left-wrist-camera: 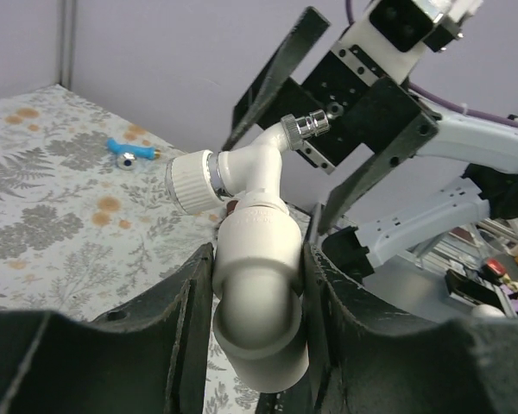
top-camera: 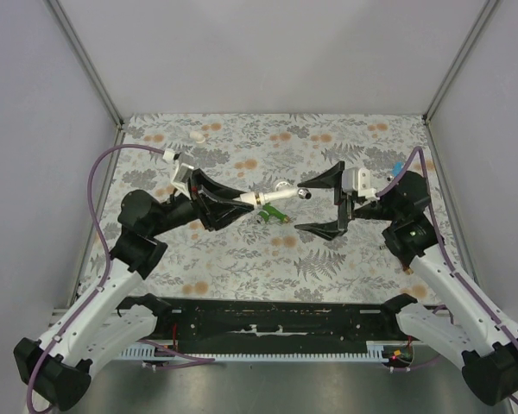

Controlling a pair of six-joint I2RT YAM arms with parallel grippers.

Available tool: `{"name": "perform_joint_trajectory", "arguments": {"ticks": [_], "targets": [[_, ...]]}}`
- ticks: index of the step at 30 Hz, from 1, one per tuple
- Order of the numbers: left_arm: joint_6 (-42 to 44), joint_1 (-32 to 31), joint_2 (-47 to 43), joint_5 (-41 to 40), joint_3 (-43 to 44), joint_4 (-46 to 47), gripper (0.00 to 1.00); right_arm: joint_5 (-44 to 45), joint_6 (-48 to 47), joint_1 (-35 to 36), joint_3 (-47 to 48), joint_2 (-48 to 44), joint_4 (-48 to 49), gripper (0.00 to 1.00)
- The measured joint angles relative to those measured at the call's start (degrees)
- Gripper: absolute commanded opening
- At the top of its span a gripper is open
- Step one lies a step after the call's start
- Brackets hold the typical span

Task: Install the water faucets

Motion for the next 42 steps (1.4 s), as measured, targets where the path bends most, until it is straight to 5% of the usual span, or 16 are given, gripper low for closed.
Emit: {"name": "perform_joint_trajectory", "arguments": {"ticks": [12, 15, 19, 22, 28, 34, 42], "targets": [[-5.01, -0.15, 2.73, 5.16, 1.51, 4.5, 0.02, -0.76, 6.95, 0.98, 0.24, 7.85, 11.8, 0.8], [-5.01, -0.15, 3.96, 6.1, 2.25, 6.6, 0.02, -0.68, 10.43, 1.53, 0.24, 8.83, 15.32, 0.63], [-3.76, -0.22, 5.6, 6.54, 2.86, 9.77, 0.02, -0.28, 16.0, 2.19, 0.24, 9.84, 18.84, 0.26], [1.05, -0.11, 5.6, 6.38, 2.86, 10.36, 0.02, 1.27, 20.68, 2.23, 0.22, 10.29, 19.61, 0.17], [19.61, -0.52, 2.56, 3.08, 2.43, 3.48, 0.02, 5.01, 32.46, 2.58, 0.79, 11.39, 15.63, 0.16], [34.36, -1.62, -1.27, -2.56, -0.87, -4.83, 0.02, 9.73, 44.72, 3.41, 1.31, 12.7, 9.07, 0.48], [43.21, -3.43, -2.75, -9.75, -1.36, -11.47, 0.02, 11.87, 57.24, 2.78, 0.52, 13.53, 11.69, 0.58]]}}
